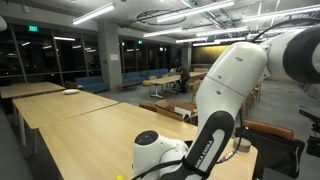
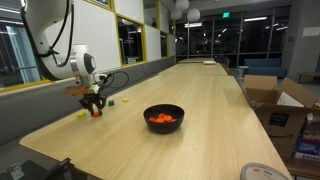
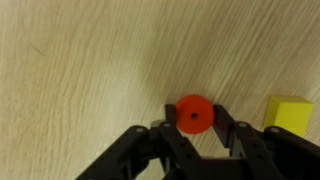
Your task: Pick up the orange tokens from the table and put them in the black bowl.
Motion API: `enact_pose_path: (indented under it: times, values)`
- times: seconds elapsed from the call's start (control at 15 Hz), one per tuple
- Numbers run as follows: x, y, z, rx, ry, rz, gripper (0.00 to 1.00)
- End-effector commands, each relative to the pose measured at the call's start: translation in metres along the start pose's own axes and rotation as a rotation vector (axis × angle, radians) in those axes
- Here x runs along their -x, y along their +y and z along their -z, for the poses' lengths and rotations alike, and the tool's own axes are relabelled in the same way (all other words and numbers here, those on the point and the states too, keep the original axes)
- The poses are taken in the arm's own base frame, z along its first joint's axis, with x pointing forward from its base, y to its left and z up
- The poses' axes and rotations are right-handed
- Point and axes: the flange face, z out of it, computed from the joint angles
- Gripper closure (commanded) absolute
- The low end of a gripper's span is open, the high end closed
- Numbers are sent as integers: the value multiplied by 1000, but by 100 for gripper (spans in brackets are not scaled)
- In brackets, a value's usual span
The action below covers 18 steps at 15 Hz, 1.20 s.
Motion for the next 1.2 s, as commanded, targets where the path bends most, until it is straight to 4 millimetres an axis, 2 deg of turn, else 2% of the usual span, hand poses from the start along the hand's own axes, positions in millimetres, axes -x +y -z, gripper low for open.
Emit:
enact_pose_path:
  times: [0.0, 0.27, 0.6, 0.87, 1.13]
  values:
    - [4, 24, 15, 51, 36, -52, 76]
    - [12, 85, 33, 94, 57, -183, 76]
    - [34, 168, 67, 139, 130, -350, 76]
    - [55, 220, 91, 178, 182, -452, 76]
    - [80, 261, 103, 186, 197, -550, 76]
